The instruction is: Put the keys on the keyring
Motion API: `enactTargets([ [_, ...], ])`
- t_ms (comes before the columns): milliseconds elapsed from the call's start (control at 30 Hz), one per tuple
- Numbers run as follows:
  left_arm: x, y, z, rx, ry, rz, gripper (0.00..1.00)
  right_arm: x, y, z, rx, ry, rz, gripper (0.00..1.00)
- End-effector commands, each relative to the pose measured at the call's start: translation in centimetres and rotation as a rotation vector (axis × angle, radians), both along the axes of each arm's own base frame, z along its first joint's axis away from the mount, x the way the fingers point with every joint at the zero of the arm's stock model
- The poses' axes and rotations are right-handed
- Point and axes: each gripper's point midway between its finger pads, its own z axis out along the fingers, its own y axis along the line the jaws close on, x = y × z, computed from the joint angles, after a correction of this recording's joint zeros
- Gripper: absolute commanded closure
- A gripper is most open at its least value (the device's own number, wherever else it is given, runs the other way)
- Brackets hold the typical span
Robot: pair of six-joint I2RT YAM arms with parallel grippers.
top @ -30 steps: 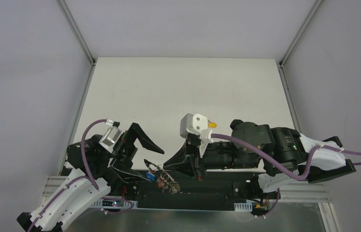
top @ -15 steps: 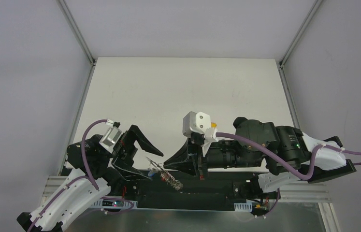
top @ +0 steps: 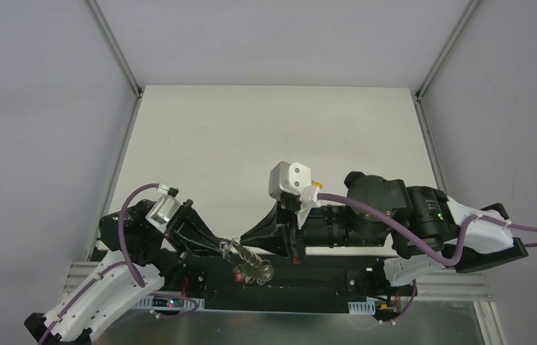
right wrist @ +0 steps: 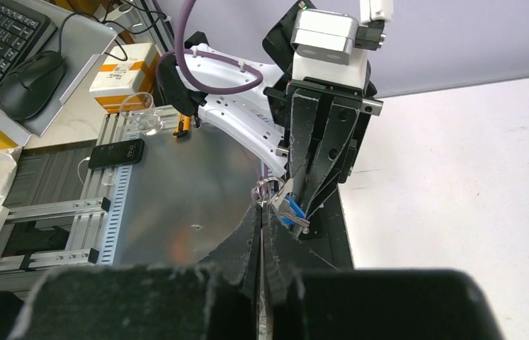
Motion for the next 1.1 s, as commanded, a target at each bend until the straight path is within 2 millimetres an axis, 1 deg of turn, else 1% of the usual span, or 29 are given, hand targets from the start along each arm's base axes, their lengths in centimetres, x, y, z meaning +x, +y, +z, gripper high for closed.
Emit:
enactTargets([
  [0, -0.7, 0.4, 0.6, -0.03, -0.042, -0.011, 1.0, 0.9, -0.9, 1.6, 0.064, 0.014, -0.033, 1.0],
  [133, -1.3, 0.7, 0.5, -0.011, -0.047, -0.038, 1.0, 1.5, -1.6, -0.1, -0.001, 0.002, -0.055, 1.0],
  [300, -1.7, 0.8, 0.4, 0.018, -0.046, -0.064, 1.0, 1.6, -2.7, -2.3, -0.113, -0.044, -0.031, 1.0],
  [567, -1.9, 0.8, 0.2, 0.037, -0.037, -0.082, 1.0, 0.8, -5.2, -6.6, -0.287, -0.199, 0.112, 1.0],
  [733, -1.6, 0.6, 0.1, 0.051, -0.02, -0.086, 1.0, 0.2, -5.3, -9.4, -0.384, -0.284, 0.208, 1.0],
  [833, -1.5, 0.5, 0.0, 0.055, -0.015, -0.085, 1.0, 0.6, -5.0, -10.9, -0.45, -0.34, 0.216, 1.0],
  [933, -1.3, 0.4, -0.1, 0.06, -0.003, -0.084, 1.0, 1.1, -4.6, -11.6, -0.492, -0.37, 0.193, 1.0],
  [1067, -1.3, 0.4, -0.1, 0.064, 0.0, -0.084, 1.0, 1.9, -4.0, -11.7, -0.527, -0.386, 0.114, 1.0],
])
